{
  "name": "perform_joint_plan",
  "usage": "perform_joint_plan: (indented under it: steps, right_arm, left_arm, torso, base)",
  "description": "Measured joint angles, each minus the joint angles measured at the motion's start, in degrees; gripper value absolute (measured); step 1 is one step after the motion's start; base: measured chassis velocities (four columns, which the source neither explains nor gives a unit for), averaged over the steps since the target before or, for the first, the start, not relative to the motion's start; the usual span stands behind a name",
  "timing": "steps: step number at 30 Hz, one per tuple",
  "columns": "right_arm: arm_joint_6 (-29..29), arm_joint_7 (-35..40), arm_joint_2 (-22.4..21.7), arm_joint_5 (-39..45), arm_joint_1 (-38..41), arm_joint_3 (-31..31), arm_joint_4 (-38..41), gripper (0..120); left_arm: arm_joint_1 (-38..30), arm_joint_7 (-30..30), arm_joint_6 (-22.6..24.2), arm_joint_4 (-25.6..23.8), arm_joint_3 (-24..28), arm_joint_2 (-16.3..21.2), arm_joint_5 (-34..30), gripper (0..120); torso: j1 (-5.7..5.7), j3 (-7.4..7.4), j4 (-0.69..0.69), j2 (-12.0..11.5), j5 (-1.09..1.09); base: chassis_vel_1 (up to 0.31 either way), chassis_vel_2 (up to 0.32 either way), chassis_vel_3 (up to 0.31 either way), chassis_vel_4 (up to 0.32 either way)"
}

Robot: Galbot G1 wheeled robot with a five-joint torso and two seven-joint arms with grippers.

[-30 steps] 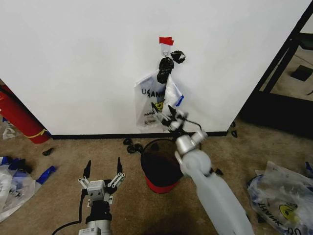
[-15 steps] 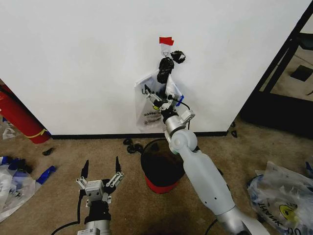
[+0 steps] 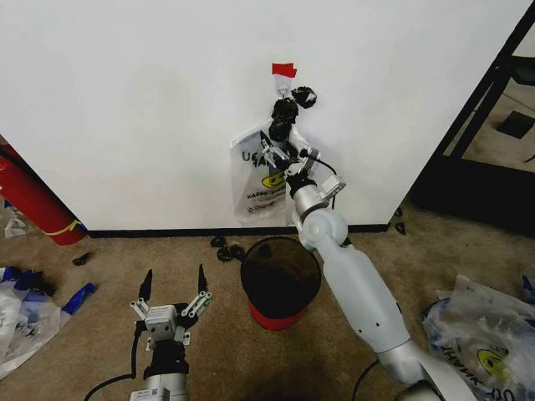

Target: Pick up the garbage bag from the wall and place it over the trash bin.

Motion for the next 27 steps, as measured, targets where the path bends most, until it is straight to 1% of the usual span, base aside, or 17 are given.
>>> perform_joint_plan:
  steps: [6, 7, 8, 10, 12, 13, 16, 17, 18, 19, 20, 23, 26, 27]
  right_arm:
    - [-0.8, -0.2, 0.0, 0.9, 0.2, -0.2, 1.2, 99]
    - [-0.9, -0.1, 0.0, 1.2, 0.3, -0.2, 1.3, 95]
    - [-0.9, -0.1, 0.0, 1.4, 0.3, -0.2, 1.4, 93]
    - [-0.9, 0.0, 0.0, 1.8, 0.4, 0.0, 1.4, 86]
    - [-1.0, 0.0, -0.2, 1.9, 0.4, 0.0, 1.6, 74]
    - [-1.0, 0.0, -0.2, 1.9, 0.4, 0.0, 1.6, 74]
    - [-1.0, 0.1, -0.4, 2.0, 0.3, 0.0, 1.8, 64]
    - [-1.0, 0.1, -0.4, 2.0, 0.3, 0.0, 1.8, 59]
    - [-1.0, 0.2, -0.4, 2.1, 0.3, 0.0, 1.8, 57]
    - [-1.0, 0.3, -0.4, 2.1, 0.4, 0.0, 1.8, 51]
    - [-1.0, 0.3, -0.4, 2.1, 0.4, 0.0, 1.8, 51]
    - [-1.0, 0.5, -0.4, 2.1, 0.4, 0.0, 1.8, 37]
    - [-1.0, 0.7, -0.4, 2.2, 0.4, 0.0, 1.8, 29]
    - [-1.0, 0.9, -0.4, 2.3, 0.4, 0.0, 1.8, 22]
  left_arm:
    - [0.0, 0.0, 0.0, 0.0, 0.0, -0.1, 0.0, 100]
    - [-0.1, 0.0, 0.0, 0.1, 0.0, -0.2, 0.0, 100]
    - [-0.1, 0.0, 0.0, 0.1, 0.1, -0.2, 0.0, 100]
    - [-0.1, 0.0, 0.0, 0.2, 0.1, -0.3, 0.0, 100]
    - [-0.1, 0.0, 0.0, 0.2, 0.1, -0.4, 0.0, 100]
    - [-0.1, 0.0, 0.0, 0.2, 0.1, -0.4, 0.0, 100]
    - [0.0, 0.0, 0.0, 0.2, 0.1, -0.4, 0.0, 100]
    - [0.0, 0.0, 0.0, 0.2, 0.1, -0.4, 0.0, 100]
    - [0.0, 0.0, 0.0, 0.2, 0.1, -0.4, 0.0, 100]
    - [0.1, 0.0, 0.0, 0.1, 0.1, -0.3, 0.0, 100]
    - [0.1, 0.0, 0.0, 0.1, 0.1, -0.3, 0.0, 100]
    - [0.2, 0.0, 0.0, -0.1, 0.1, -0.3, 0.1, 100]
    - [0.3, -0.1, 0.0, -0.2, 0.1, -0.3, 0.1, 100]
    - [0.3, -0.2, 0.0, -0.3, 0.1, -0.3, 0.1, 100]
  torso:
    - [0.0, 0.0, 0.0, 0.0, 0.0]
    - [0.0, 0.0, -0.01, 0.0, 0.0]
    - [0.0, 0.0, -0.01, 0.0, 0.0]
    - [0.0, 0.0, -0.01, 0.0, 0.0]
    - [0.0, 0.0, -0.01, 0.0, 0.0]
    - [0.0, 0.0, -0.01, 0.0, 0.0]
    - [0.0, 0.0, -0.01, 0.0, 0.0]
    - [0.0, 0.0, -0.01, 0.0, 0.0]
    - [0.0, 0.0, -0.01, 0.0, 0.0]
    - [0.0, 0.0, -0.01, 0.0, 0.0]
    - [0.0, 0.0, -0.01, 0.0, 0.0]
    - [0.0, 0.0, -0.01, 0.0, 0.0]
    - [0.0, 0.0, -0.01, 0.0, 0.0]
    - [0.0, 0.0, -0.01, 0.0, 0.0]
  base:
    - [0.0, 0.0, 0.0, 0.0]
    - [0.0, 0.0, 0.0, 0.0]
    - [0.0, 0.0, 0.0, 0.0]
    - [0.0, 0.0, 0.0, 0.0]
    - [0.0, 0.0, 0.0, 0.0]
    - [0.0, 0.0, 0.0, 0.0]
    - [0.0, 0.0, 0.0, 0.0]
    - [0.0, 0.0, 0.0, 0.0]
    - [0.0, 0.0, 0.0, 0.0]
    - [0.0, 0.0, 0.0, 0.0]
    - [0.0, 0.0, 0.0, 0.0]
    - [0.0, 0.0, 0.0, 0.0]
    - [0.0, 0.0, 0.0, 0.0]
    - [0.0, 0.0, 0.0, 0.0]
